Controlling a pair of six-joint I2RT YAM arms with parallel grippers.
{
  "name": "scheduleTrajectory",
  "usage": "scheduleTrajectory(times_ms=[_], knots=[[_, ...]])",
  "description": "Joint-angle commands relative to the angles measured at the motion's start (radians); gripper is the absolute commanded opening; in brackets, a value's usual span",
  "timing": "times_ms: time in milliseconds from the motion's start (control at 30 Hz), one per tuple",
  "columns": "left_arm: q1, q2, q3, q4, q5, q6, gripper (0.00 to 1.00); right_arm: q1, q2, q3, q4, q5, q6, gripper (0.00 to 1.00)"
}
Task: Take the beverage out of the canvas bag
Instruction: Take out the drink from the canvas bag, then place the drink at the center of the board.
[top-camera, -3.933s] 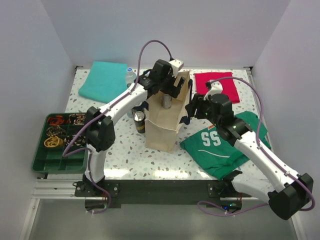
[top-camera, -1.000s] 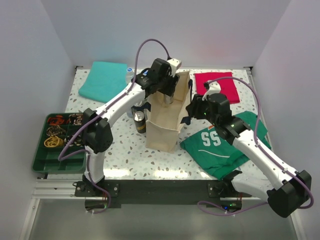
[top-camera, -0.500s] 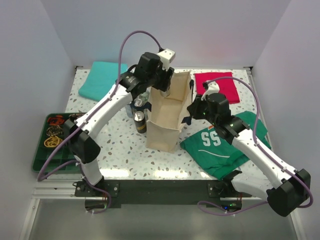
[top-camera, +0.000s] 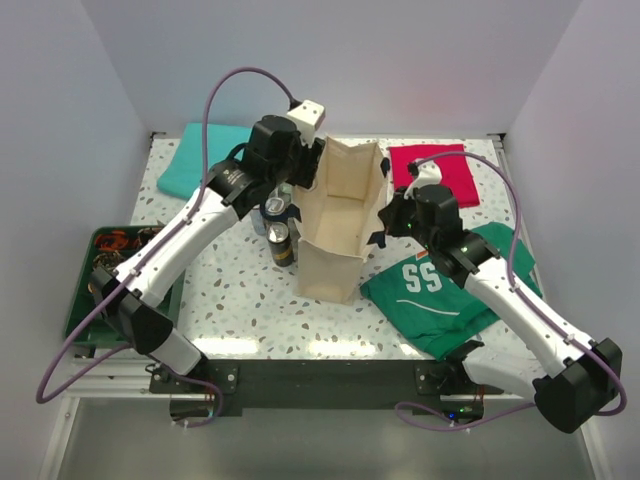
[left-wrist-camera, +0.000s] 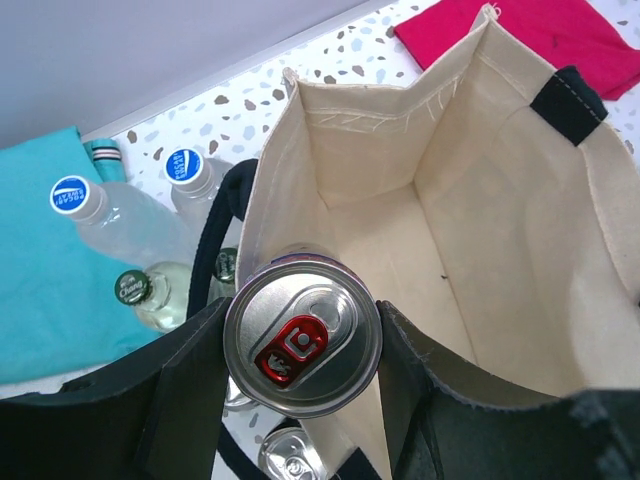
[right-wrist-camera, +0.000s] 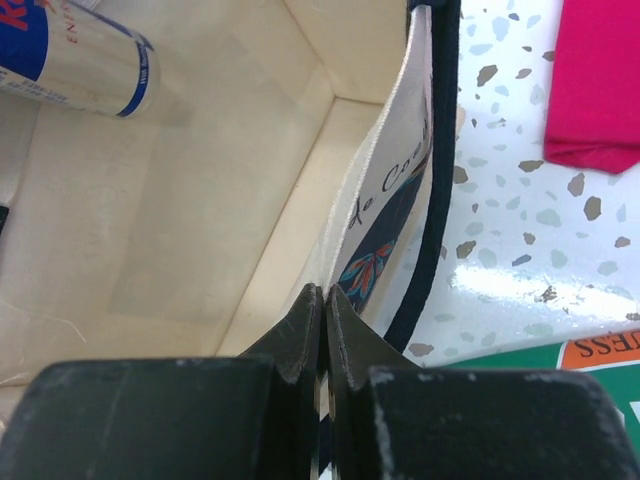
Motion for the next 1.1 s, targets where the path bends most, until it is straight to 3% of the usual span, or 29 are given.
scheduleTrajectory(times_ms=[0, 267, 600, 1067], knots=[[-0.003, -0.1, -0.022, 0.101, -0.102, 0.019, 0.0, 0.0, -0.014, 0.055, 0.007, 0.078, -0.034, 0.0], [-0.001, -0.18, -0.071, 0.1, -0.19, 0.0, 0.0, 0.0, -0.052, 0.04, -0.004, 0.111, -0.04, 0.0], [-0.001, -0.16, 0.017, 0.118, 0.039, 0.006, 0.0, 0.0, -0.054, 0.028, -0.005, 0.088, -0.027, 0.0], [-0.001, -0.261, 0.117, 0.037, -0.001, -0.003, 0.0, 0.0, -0.123, 0.02, -0.032, 0.182, -0.035, 0.0]])
